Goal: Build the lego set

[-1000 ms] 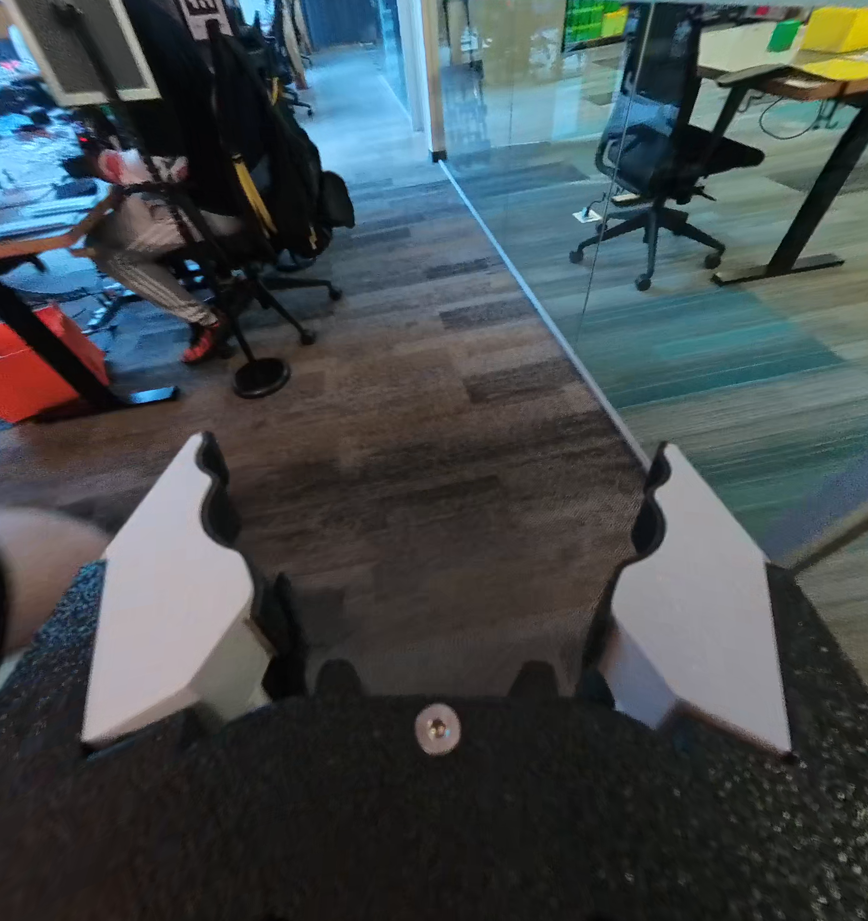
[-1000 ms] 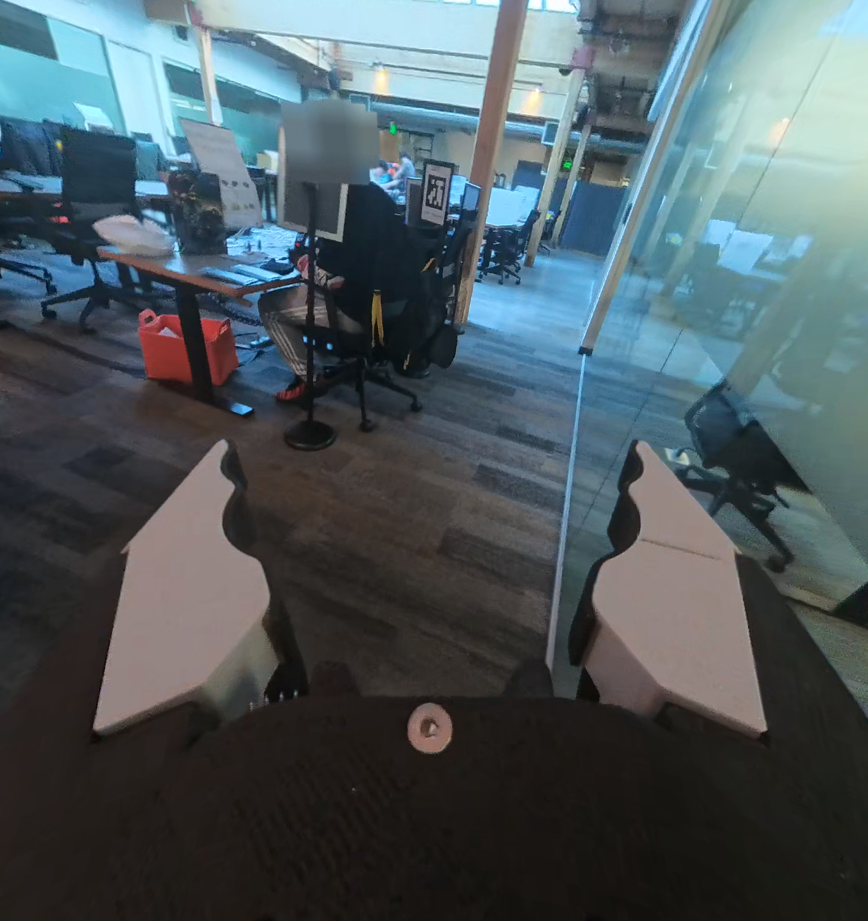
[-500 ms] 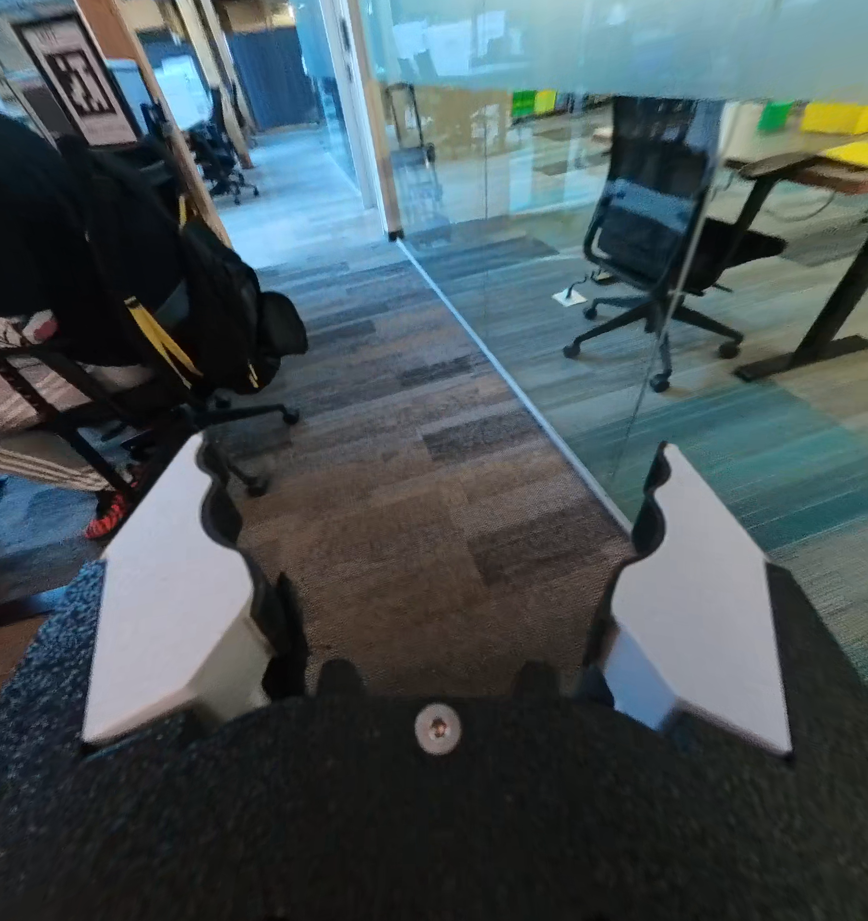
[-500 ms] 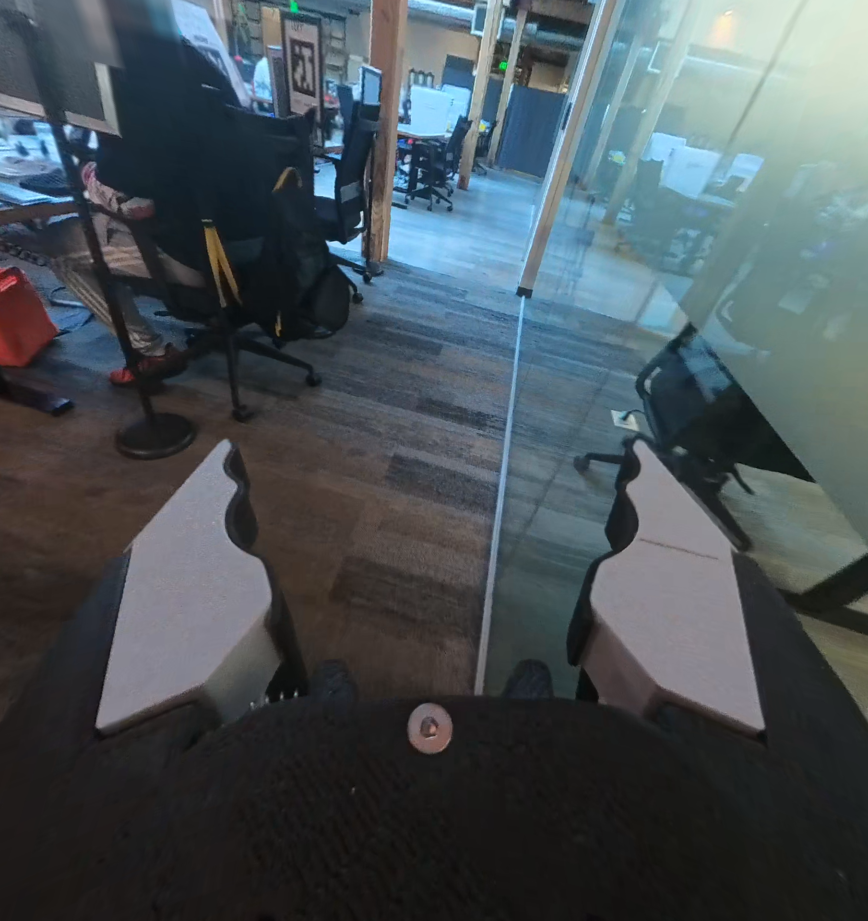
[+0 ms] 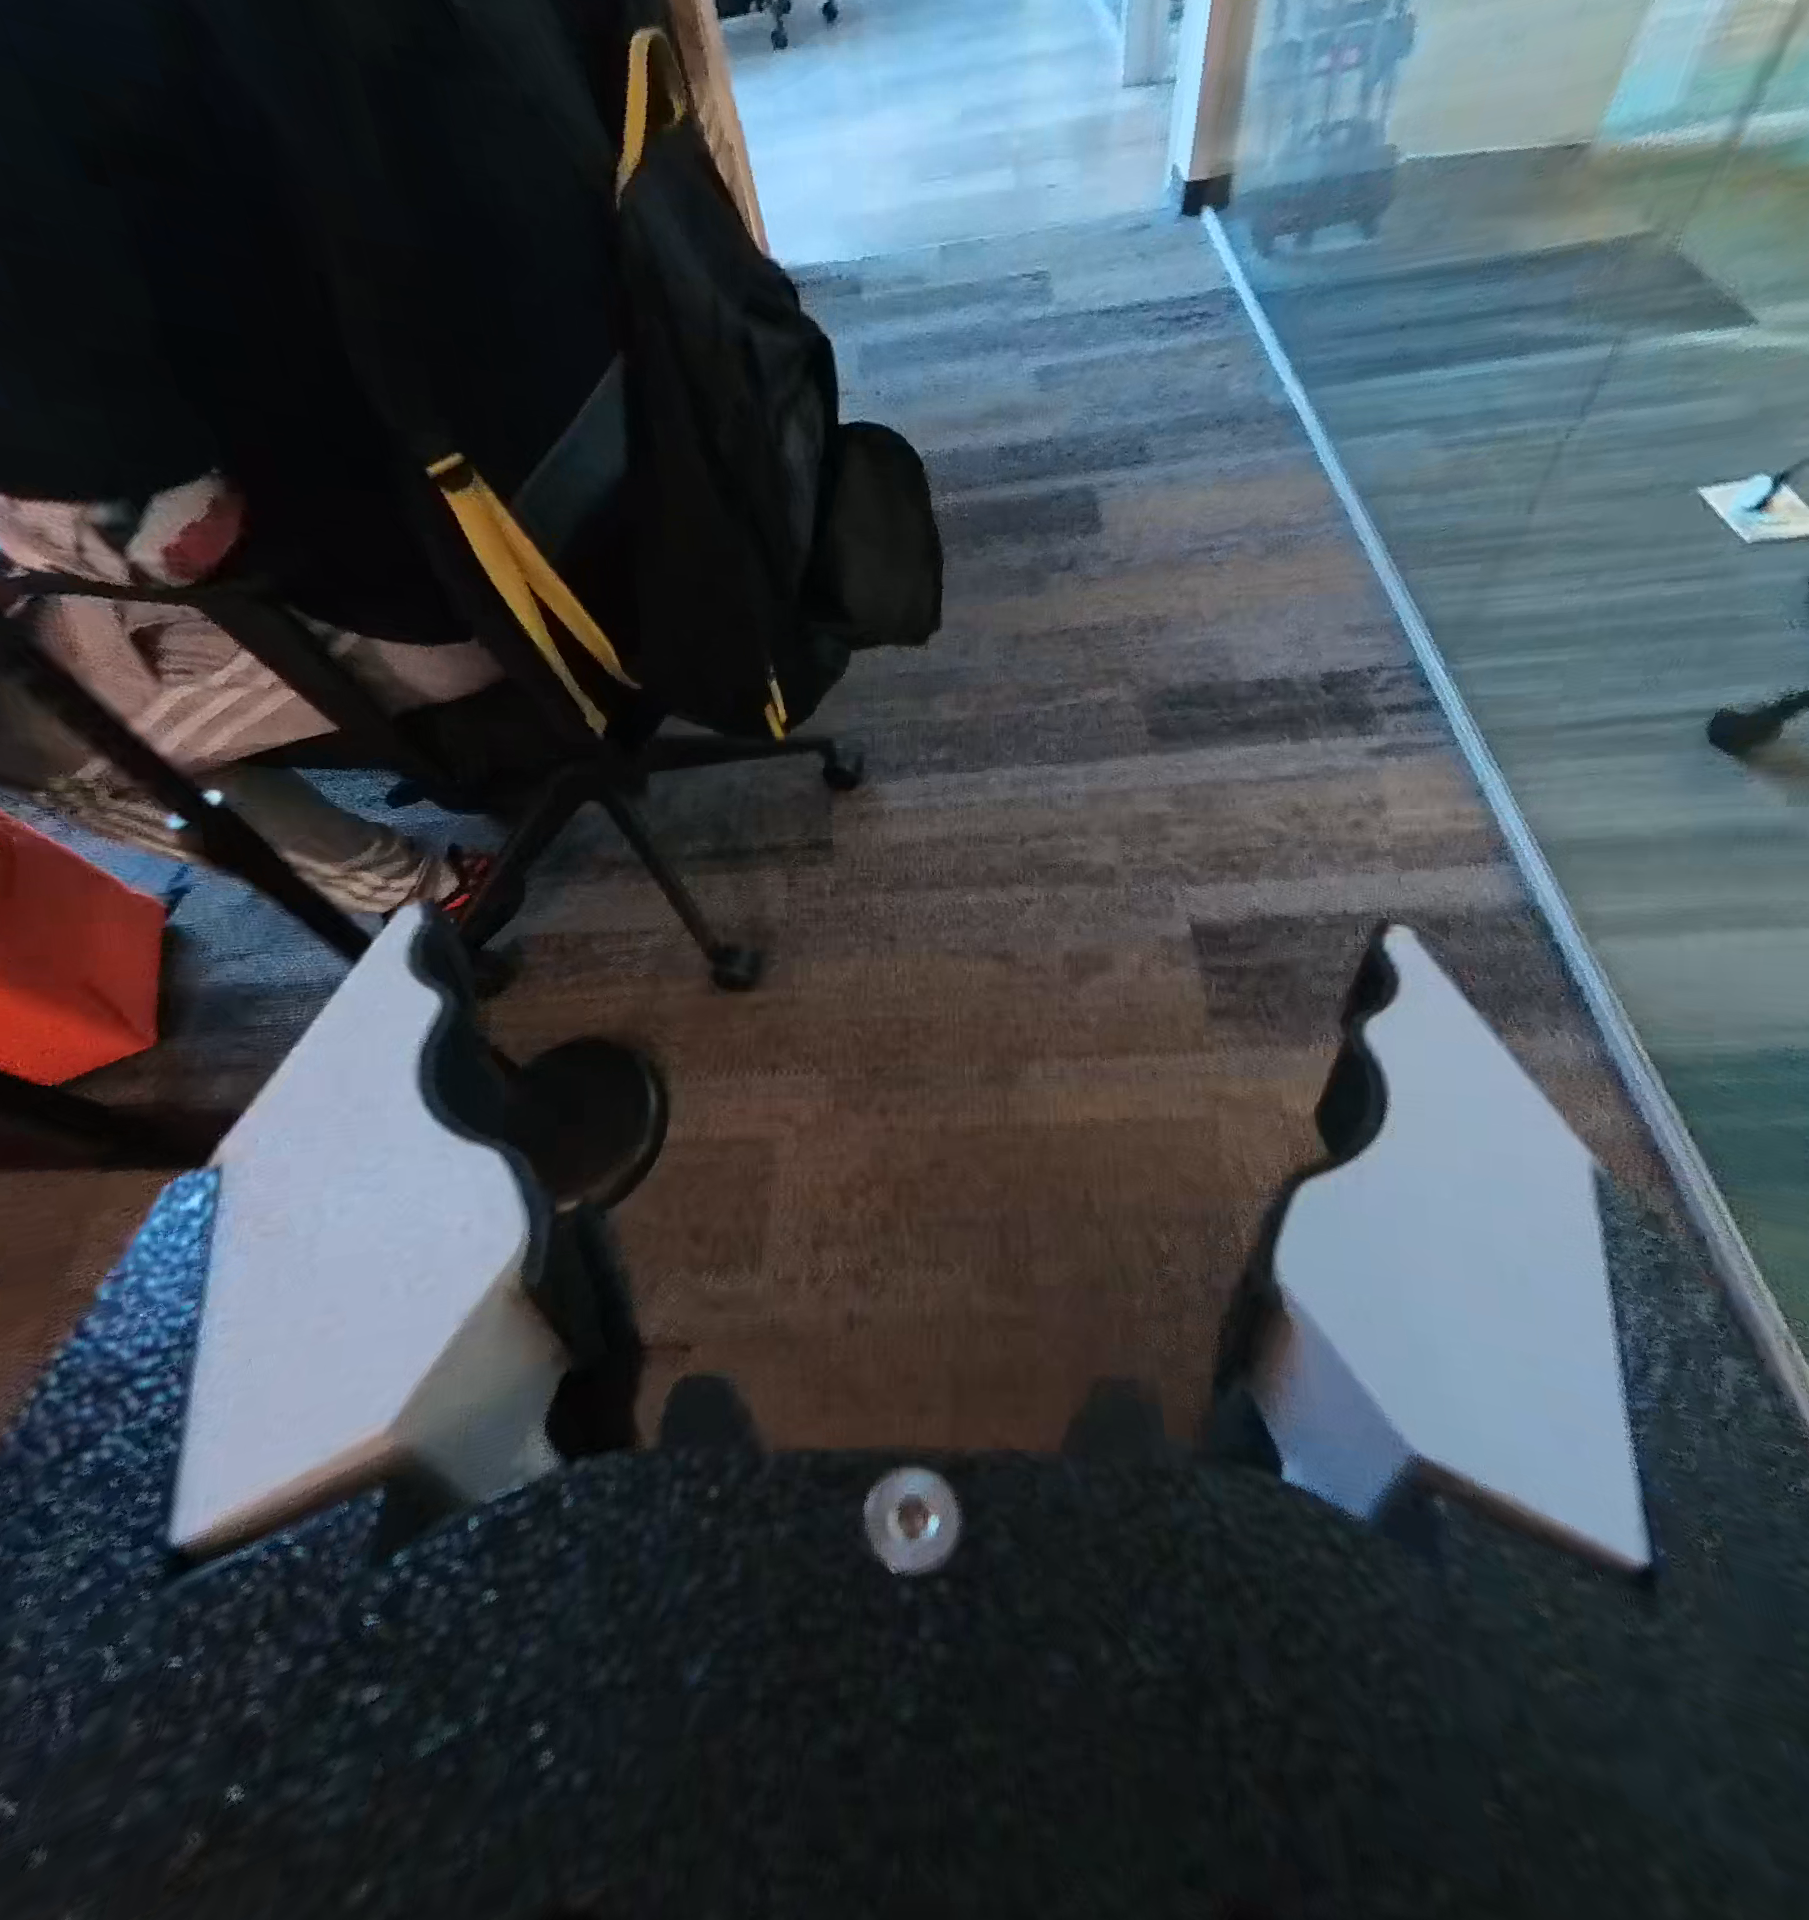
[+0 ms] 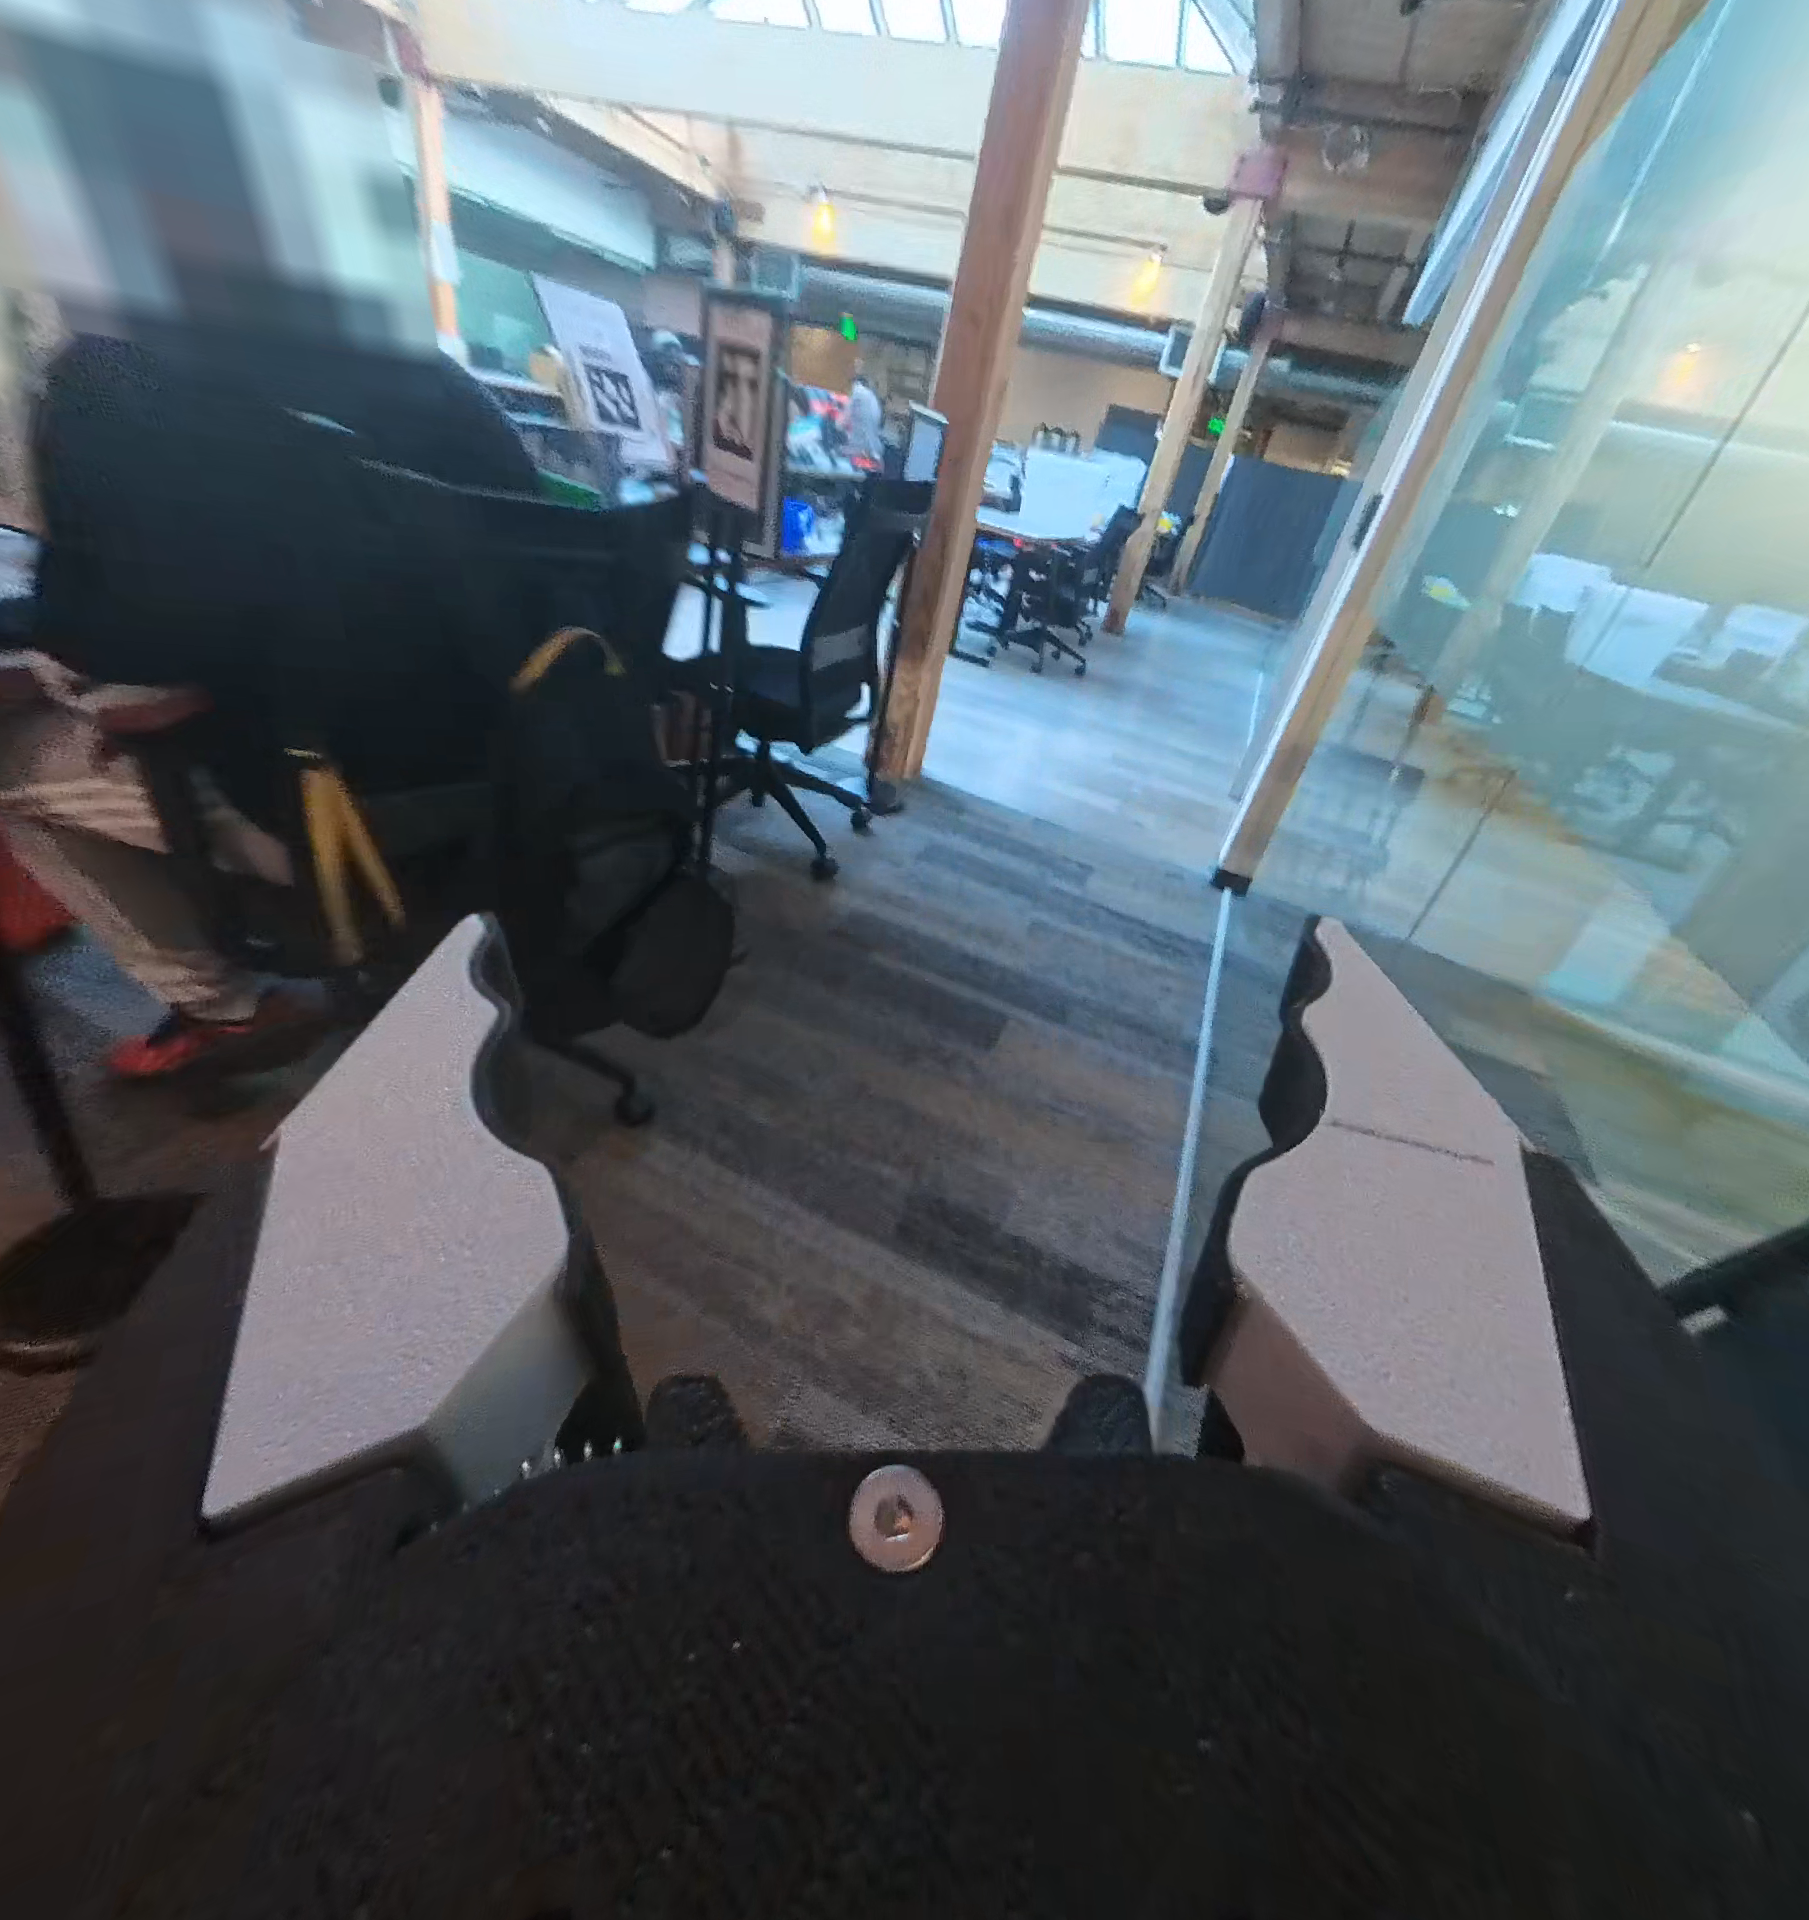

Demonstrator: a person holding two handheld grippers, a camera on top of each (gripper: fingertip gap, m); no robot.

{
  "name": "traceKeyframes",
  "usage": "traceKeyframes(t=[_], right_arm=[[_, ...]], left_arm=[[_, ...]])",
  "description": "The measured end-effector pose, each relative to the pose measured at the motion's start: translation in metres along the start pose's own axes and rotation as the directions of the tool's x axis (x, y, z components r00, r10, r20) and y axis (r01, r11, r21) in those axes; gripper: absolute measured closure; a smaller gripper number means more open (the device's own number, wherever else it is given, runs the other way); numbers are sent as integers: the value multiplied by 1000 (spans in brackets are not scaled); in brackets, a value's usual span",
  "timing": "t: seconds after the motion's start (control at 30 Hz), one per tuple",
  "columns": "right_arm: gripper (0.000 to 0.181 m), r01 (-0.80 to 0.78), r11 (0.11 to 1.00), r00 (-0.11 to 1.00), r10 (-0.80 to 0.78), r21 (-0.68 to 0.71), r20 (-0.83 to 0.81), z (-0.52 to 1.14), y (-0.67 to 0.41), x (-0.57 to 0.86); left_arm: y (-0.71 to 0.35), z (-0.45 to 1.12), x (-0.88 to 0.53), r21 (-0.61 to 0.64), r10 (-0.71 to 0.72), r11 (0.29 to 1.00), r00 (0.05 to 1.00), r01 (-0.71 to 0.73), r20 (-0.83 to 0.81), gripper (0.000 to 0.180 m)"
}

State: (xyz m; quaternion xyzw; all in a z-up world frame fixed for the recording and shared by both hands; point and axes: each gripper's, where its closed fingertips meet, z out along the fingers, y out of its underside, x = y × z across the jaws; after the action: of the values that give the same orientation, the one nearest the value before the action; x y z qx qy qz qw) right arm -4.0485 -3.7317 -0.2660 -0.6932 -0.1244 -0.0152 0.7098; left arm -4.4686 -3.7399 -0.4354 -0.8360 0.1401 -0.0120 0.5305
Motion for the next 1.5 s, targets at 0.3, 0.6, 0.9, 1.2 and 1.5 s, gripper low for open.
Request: traceKeyframes(t=[0.3, 0.6, 0.9, 1.2, 1.5], right_arm=[[40, 27, 962, 998, -40, -270, -41, 223, 105, 141], [39, -48, 931, 993, 4, -363, -122, 499, 204, 319], [39, -86, 986, 996, 86, -144, -12, 924, 146, 410], [38, -122, 989, 992, 124, -82, 18, 1280, 158, 483], [50, 52, 998, 998, -53, -33, -24, 1532, 175, 626]], left_arm=[[-227, 331, 111, 33, 45, 999, 939, -36, -341, 20], [-413, 659, 157, 143, 146, 984, 940, -107, -308, 22], [-536, 919, 52, 117, 54, 992, 995, -43, -89, 22], [-641, 1222, -36, 94, -83, 992, 997, 83, -9, 22], [-881, 1568, 6, 314, 17, 949, 987, 35, -163, 24]])
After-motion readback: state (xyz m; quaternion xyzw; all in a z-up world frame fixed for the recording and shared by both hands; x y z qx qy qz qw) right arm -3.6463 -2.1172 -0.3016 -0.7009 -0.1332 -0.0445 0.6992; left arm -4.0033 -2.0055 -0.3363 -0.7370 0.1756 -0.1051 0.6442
